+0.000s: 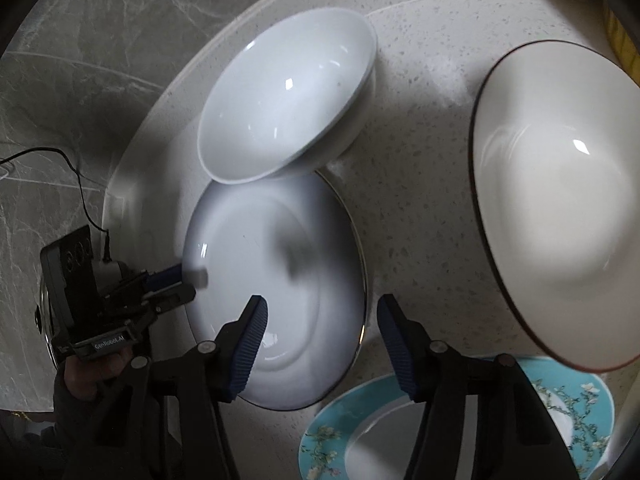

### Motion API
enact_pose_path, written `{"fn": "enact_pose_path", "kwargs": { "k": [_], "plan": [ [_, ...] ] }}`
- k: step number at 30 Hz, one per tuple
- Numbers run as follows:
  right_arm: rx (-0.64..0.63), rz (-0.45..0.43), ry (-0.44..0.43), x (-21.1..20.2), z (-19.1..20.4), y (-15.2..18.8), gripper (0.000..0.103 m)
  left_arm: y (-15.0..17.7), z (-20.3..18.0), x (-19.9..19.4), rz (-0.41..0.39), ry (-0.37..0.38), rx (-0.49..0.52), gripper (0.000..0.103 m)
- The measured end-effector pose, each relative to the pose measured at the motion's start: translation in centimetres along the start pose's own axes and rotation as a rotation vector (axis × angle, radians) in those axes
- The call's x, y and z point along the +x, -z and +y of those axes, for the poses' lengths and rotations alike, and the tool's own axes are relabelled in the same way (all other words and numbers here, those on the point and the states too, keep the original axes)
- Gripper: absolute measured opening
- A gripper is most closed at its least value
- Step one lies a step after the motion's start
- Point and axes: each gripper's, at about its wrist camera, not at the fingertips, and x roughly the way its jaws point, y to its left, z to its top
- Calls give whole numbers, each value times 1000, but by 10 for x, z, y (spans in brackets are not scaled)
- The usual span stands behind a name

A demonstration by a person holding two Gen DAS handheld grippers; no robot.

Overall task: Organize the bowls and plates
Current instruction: 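Close the left gripper on the grey plate rim while the right gripper closes beside it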

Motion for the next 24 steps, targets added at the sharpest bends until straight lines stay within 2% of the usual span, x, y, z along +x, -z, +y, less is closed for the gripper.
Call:
{"fn": "enact_pose_path", "kwargs": {
  "k": [9,11,15,17,21,24],
  "plan": [
    [-46,23,91,6,11,-2,58,-2,-5,3,12,7,13,45],
    [-55,45,97,9,12,-3,48,-3,-5,3,9,11,11,45],
    [-47,63,122,9,9,-6,36,-3,-5,4,7,14,6,45],
    [-29,60,132,8,4,-6,24,-4,-3,3,5,14,4,44],
    [-16,52,135,7,3,-4,24,-6,0,2,-2,-49,4,25],
    [-19,39,150,6,4,-1,24,-5,3,1,-13,-57,-6,23]
  ]
}}
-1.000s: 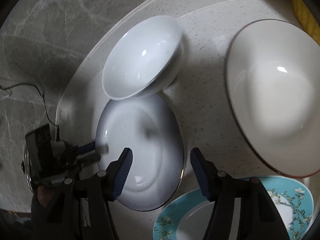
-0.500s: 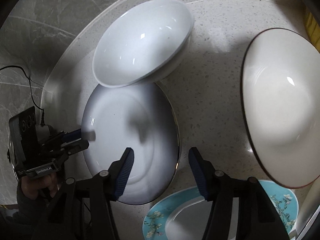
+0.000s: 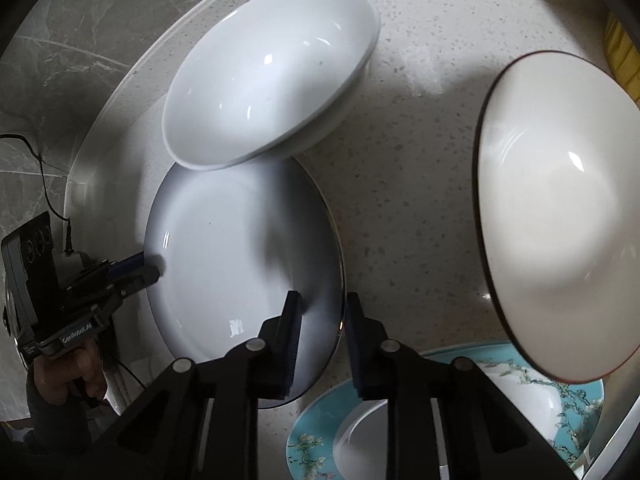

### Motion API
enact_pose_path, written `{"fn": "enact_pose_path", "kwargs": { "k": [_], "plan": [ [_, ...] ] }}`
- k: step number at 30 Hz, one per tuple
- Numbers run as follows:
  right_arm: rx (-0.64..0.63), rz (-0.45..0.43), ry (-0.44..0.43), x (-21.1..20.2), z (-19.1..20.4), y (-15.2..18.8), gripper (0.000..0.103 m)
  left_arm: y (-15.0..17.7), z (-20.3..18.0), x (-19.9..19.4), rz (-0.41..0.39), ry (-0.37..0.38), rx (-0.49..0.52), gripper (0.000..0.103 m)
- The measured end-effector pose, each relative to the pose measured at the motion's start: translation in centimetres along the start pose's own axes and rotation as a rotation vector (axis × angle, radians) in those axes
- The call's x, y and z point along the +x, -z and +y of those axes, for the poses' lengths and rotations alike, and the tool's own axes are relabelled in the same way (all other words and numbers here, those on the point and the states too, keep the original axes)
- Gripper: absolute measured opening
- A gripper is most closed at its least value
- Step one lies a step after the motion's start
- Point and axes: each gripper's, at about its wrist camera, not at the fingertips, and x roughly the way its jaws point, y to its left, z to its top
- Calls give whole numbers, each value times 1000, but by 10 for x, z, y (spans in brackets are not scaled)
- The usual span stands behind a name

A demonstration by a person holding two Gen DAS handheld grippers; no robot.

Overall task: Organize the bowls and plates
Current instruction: 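Close the left gripper on the grey plate rim while the right gripper closes beside it, then lift the grey-rimmed plate with both grippers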

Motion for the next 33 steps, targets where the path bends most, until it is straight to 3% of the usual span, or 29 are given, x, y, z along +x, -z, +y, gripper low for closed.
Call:
{"fn": "enact_pose_path", "kwargs": {
  "k": [10,33],
  "plan": [
    [6,-52,14,-2,7,7,24,2,-14,-1,-7,-90,48,24],
    [-8,-75,16,-13,17,8,24,23,-13,-29,-25,-111,15,24]
  ]
}}
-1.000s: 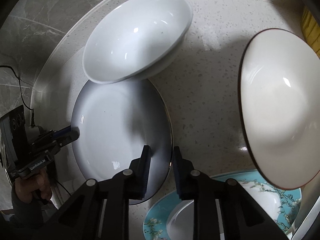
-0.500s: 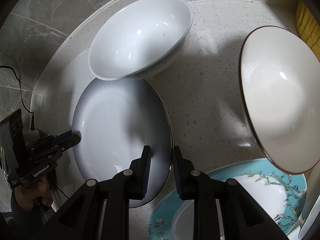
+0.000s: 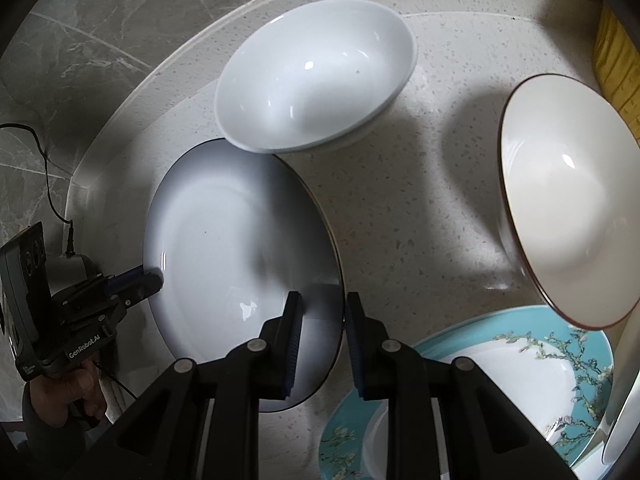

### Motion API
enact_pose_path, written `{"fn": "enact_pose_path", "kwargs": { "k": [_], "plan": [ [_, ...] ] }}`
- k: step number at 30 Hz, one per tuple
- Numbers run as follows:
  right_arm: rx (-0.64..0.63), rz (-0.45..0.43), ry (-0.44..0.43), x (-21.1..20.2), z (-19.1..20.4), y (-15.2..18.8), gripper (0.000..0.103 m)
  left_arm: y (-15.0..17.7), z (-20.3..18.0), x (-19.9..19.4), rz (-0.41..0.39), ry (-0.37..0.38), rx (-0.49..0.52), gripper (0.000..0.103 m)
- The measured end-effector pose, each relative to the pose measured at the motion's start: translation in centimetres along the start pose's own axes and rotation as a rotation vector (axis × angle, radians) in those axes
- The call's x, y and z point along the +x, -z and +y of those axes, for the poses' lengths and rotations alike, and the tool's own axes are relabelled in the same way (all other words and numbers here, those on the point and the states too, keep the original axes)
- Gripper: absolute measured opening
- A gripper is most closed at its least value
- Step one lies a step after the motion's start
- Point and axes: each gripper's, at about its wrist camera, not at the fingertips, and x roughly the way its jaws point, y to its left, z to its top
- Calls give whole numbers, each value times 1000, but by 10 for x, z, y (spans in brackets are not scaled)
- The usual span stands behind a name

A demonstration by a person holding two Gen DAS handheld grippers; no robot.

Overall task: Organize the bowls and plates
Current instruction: 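Lift the grey-rimmed plate with both grippers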

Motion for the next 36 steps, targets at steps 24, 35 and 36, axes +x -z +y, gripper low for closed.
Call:
{"fn": "enact_pose_path", "kwargs": {
  "k": [24,35,36],
  "plan": [
    [37,8,-1,-25,-3,69,25,87,-15,-39,67,17,12,24],
    [97,41,-20,-9,3,128,25,149,-11,-48,106,12,35,23],
    [102,43,-20,-9,2,132,25,151,-11,-47,109,14,38,23]
  ]
}}
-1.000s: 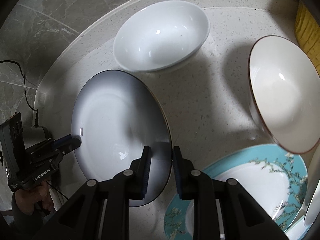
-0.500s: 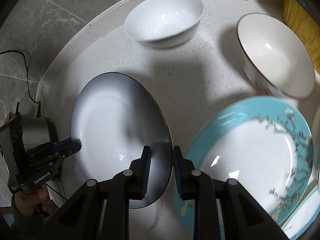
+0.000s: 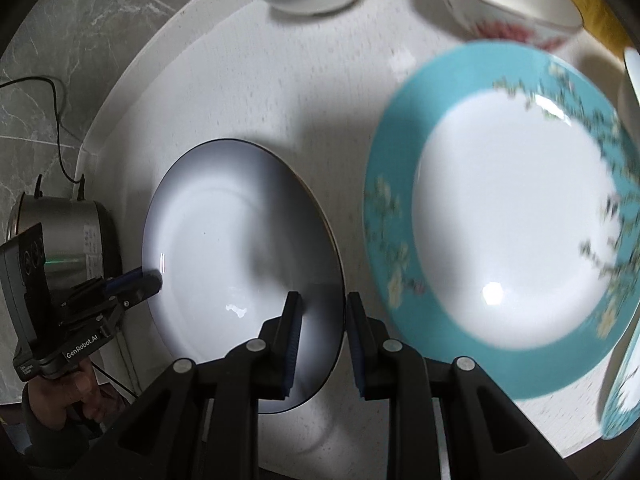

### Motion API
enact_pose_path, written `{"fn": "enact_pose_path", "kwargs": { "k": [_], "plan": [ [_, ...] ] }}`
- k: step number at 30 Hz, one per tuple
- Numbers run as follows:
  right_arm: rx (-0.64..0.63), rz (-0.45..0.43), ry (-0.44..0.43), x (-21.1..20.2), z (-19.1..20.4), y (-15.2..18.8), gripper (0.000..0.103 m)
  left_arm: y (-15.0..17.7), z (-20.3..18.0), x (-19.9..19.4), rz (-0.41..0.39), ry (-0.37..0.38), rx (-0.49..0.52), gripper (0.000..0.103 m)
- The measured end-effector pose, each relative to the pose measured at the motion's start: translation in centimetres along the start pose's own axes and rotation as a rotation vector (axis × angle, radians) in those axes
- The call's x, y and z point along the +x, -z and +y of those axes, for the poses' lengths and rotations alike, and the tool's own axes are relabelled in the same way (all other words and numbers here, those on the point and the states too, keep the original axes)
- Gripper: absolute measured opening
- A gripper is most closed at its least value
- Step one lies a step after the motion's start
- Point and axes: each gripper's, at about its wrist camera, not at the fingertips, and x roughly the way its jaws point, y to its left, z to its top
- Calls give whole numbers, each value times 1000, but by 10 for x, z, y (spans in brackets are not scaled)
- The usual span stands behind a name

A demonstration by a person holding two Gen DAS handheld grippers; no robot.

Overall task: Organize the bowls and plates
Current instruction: 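Lift the grey-rimmed plate with both grippers, then carry the grey plate toward the rice cooker, set it down, open both grippers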

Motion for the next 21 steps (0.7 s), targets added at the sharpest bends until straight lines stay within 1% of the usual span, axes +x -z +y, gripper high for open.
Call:
{"fn": "enact_pose_path", "kwargs": {
  "k": [9,16,21],
  "plan": [
    [37,-5,21,8,-1,22,25,23,-7,12,37,8,41,24],
    [53,-7,40,14,-10,37,26,28,-11,21,52,3,59,25],
    [23,-32,79,15,1,38,28,27,-16,25,47,2,72,26]
  ]
}}
